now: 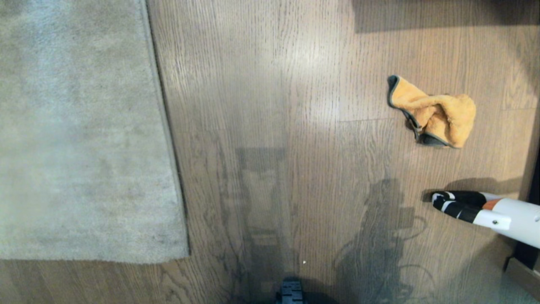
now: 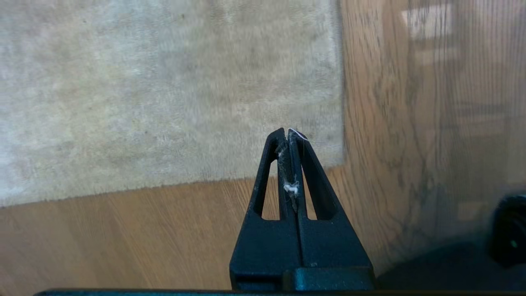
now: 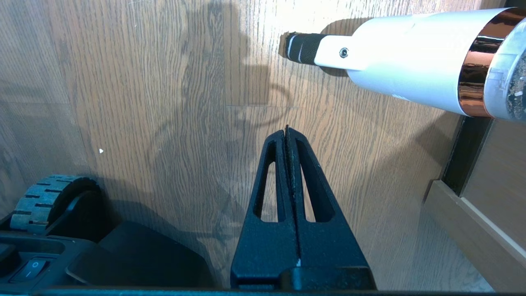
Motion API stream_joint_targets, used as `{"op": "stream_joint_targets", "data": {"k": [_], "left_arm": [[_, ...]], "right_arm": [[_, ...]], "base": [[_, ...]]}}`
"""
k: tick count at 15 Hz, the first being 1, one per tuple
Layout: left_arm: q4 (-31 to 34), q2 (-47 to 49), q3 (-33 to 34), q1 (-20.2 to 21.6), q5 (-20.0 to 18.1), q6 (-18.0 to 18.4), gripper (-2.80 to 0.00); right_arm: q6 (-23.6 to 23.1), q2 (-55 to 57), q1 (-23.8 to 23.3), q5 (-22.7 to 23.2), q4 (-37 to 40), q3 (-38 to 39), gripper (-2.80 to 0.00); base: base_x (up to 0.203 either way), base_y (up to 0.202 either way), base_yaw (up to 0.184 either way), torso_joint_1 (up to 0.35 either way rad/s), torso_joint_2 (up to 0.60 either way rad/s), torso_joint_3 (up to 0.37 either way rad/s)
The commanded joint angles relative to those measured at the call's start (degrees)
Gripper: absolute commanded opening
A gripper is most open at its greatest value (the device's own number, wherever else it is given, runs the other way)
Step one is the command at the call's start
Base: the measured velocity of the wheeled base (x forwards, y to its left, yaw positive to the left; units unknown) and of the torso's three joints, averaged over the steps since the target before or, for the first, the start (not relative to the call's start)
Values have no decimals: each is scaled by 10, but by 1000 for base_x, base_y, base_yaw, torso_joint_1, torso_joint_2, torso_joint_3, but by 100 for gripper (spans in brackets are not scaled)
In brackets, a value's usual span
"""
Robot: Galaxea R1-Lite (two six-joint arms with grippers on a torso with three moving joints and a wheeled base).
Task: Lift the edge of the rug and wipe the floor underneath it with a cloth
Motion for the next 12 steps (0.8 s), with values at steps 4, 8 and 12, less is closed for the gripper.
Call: {"op": "stream_joint_targets", "data": {"k": [4,8,12], "left_arm": [[-1,0,2,0,-5,-2,-280],[-1,0,2,0,-6,0,-280],[-1,0,2,0,-6,-1,-280]], "right_arm": [[-1,2,0,0,0,0,-280],[-1,2,0,0,0,0,-280],[-1,2,0,0,0,0,-280]], "base": [[0,0,0,0,0,0],[0,0,0,0,0,0],[0,0,0,1,1,17]]}}
